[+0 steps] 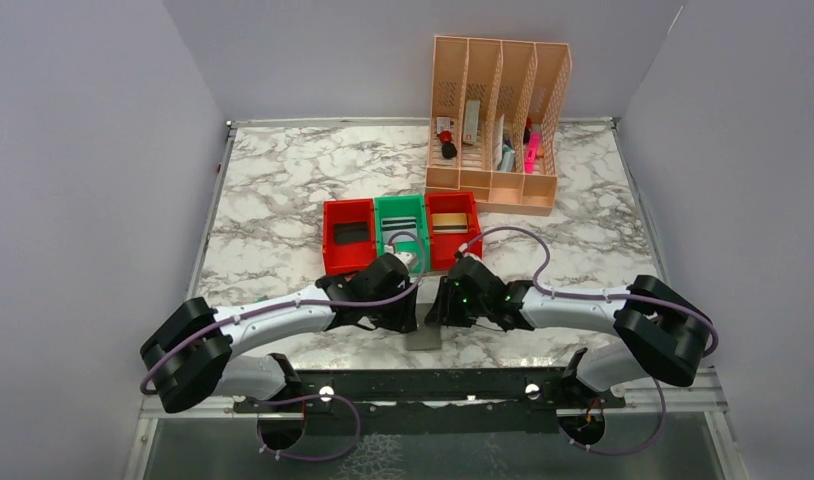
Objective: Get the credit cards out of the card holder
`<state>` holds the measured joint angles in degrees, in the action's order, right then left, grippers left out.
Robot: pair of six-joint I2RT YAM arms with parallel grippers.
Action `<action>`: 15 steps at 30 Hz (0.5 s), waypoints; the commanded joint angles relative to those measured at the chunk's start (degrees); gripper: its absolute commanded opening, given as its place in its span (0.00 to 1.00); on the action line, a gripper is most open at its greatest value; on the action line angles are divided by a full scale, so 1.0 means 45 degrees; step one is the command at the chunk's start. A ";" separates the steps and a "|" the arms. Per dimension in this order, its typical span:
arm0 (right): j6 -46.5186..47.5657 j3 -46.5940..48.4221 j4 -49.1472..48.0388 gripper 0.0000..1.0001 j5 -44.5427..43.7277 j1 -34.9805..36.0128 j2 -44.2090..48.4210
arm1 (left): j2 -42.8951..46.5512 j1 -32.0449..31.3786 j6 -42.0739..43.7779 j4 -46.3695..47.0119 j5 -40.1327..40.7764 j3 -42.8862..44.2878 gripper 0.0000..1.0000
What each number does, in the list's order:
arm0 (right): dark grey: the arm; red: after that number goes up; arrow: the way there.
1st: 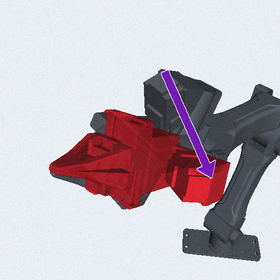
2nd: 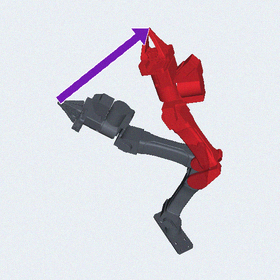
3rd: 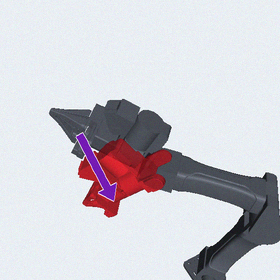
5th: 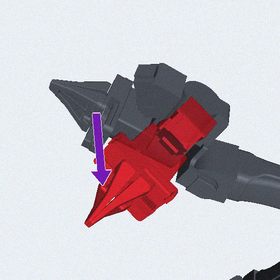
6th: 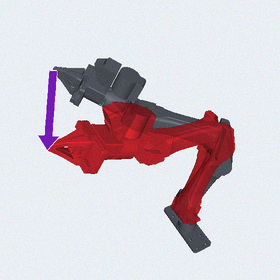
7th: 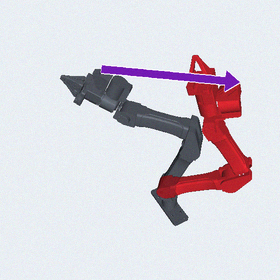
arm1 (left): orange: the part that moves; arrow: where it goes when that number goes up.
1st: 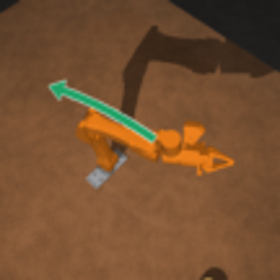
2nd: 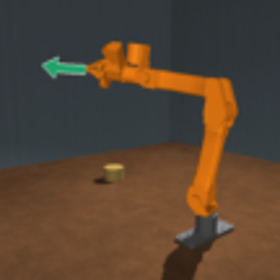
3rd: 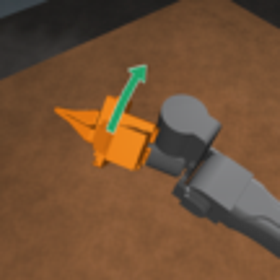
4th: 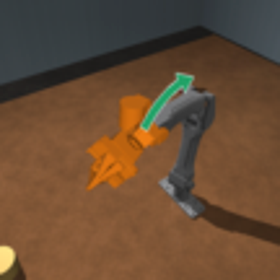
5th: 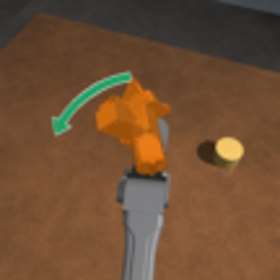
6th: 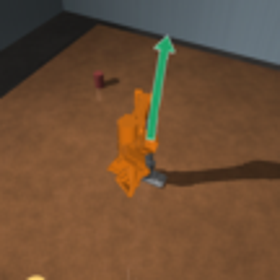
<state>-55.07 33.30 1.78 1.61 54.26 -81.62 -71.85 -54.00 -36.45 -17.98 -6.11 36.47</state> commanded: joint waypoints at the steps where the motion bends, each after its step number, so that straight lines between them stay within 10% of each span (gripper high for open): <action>1: -0.0570 -0.0514 -0.0355 0.41 -0.0022 -0.0101 -0.0181 | -0.0469 -0.0452 0.0120 0.0183 0.0757 0.0464 0.47; 15: -0.1351 -0.1336 -0.1133 0.31 -0.0083 -0.0124 0.0396 | -0.2152 -0.0948 0.0536 -0.0025 0.1740 0.1571 0.50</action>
<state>-60.53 28.21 -4.89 1.85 53.87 -79.92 -80.68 -57.63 -34.74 -19.55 -2.52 41.43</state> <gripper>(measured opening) 0.318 0.495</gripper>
